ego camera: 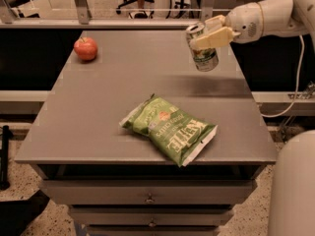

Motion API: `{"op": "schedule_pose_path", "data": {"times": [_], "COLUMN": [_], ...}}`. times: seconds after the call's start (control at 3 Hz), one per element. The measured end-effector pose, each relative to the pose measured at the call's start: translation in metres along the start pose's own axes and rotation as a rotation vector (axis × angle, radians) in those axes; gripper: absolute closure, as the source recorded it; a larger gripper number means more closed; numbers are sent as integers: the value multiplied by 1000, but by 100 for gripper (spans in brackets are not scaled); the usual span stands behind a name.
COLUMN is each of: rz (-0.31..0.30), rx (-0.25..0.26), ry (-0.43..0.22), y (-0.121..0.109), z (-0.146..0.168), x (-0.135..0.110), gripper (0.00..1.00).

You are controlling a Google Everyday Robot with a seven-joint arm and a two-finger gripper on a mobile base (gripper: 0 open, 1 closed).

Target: Place 7up can upright

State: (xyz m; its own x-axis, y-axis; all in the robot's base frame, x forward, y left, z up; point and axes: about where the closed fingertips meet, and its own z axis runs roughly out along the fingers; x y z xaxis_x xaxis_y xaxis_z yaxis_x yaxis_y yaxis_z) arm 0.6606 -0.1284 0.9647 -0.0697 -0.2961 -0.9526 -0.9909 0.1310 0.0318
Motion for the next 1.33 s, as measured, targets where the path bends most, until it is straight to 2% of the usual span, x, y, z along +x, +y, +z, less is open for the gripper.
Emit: {"op": "schedule_pose_path", "data": {"times": [0.33, 0.67, 1.0, 1.33], "rz": [58, 4, -99, -129], "rx": [62, 110, 149, 163], "ry": [-177, -289, -344, -366], "y": [-7, -10, -9, -8], "z": [-21, -29, -34, -32], "x": [13, 22, 25, 39], "gripper": [100, 100, 100, 87]}}
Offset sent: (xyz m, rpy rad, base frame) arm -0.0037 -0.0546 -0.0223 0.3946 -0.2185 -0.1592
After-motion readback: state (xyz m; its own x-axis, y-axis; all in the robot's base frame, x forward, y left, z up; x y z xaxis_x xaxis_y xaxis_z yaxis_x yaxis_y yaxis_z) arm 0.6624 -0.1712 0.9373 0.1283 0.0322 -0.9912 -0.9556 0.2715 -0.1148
